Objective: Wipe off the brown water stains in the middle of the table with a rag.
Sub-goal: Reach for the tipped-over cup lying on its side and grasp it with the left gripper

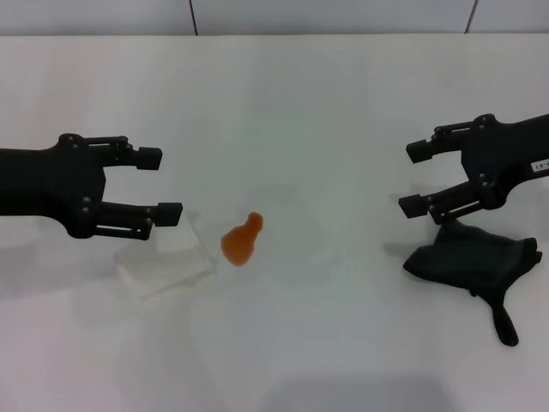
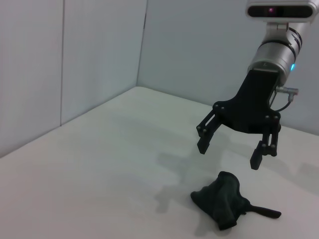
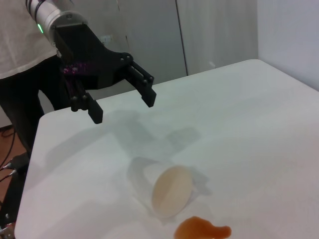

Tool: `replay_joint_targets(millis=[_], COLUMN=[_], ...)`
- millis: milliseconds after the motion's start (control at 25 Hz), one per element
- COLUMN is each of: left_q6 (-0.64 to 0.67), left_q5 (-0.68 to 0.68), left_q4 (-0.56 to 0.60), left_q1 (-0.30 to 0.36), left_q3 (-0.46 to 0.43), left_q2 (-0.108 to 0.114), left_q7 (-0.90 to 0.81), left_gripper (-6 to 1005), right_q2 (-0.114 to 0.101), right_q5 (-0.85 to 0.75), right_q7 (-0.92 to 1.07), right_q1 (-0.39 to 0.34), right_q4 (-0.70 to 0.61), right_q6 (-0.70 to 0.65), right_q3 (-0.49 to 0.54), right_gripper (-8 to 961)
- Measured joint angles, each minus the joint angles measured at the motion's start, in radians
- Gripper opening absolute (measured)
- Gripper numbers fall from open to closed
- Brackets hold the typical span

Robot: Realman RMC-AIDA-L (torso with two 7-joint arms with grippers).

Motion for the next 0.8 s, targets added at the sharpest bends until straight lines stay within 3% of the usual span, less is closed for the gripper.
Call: replay_joint_targets(millis=[800], left_q6=[0.006], left_q5=[0.007], left_q4=[0.000], left_q1=[0.002], left_q3=[0.004], left_q2=[0.005], left_q7=[-0.001], left_gripper=[861], right_q2=[0.002], right_q5=[0.000], right_q7=[-0.009], right_q1=[-0.001], right_q4=[0.002], right_q6=[0.001], right_q3=[-0.001], right_gripper=[869])
